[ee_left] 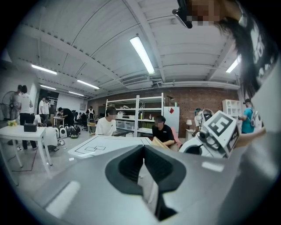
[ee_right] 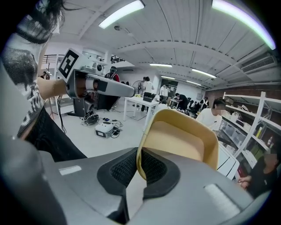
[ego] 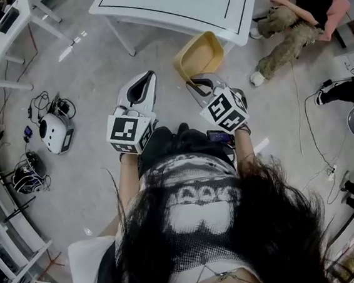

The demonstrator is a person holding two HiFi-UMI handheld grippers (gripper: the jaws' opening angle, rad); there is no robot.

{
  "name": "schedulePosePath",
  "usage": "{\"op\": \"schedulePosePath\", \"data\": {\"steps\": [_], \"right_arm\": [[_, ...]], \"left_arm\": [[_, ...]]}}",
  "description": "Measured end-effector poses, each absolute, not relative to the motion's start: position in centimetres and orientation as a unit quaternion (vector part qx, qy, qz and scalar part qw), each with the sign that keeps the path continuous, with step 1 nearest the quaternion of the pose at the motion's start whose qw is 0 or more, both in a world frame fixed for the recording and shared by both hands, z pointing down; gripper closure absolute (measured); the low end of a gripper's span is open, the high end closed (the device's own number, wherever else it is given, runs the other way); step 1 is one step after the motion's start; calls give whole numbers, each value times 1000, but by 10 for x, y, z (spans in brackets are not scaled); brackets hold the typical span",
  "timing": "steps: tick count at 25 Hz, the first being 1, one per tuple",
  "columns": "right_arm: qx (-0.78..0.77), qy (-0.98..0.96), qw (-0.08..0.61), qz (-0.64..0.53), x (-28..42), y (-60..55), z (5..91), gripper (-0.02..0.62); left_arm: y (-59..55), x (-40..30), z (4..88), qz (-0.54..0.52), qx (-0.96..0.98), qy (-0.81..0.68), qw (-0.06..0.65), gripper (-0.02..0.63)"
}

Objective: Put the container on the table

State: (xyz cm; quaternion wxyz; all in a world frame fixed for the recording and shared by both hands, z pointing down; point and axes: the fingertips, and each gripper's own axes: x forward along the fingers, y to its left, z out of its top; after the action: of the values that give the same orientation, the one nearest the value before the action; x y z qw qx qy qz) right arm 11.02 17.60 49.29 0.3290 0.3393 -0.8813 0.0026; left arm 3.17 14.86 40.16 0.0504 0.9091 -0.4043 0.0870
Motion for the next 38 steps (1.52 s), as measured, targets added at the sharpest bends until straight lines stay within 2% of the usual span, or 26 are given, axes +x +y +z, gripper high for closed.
{"op": "schedulePosePath", "data": {"steps": [9,19,27,38], "right_arm": [[321,-888,329,8,130,157,503,574],[307,-892,331,9,116,113,508,574],[309,-888,341,9,91,33,512,574],[330,-877,348,14,22,-107,493,574]], "left_arm": [[131,43,407,99,897,-427,55,606],[88,35,413,105,894,-431,59,606],[5,13,419,106,902,-416,53,606],[-142,-51,398,100,916,-387,41,606]]}}
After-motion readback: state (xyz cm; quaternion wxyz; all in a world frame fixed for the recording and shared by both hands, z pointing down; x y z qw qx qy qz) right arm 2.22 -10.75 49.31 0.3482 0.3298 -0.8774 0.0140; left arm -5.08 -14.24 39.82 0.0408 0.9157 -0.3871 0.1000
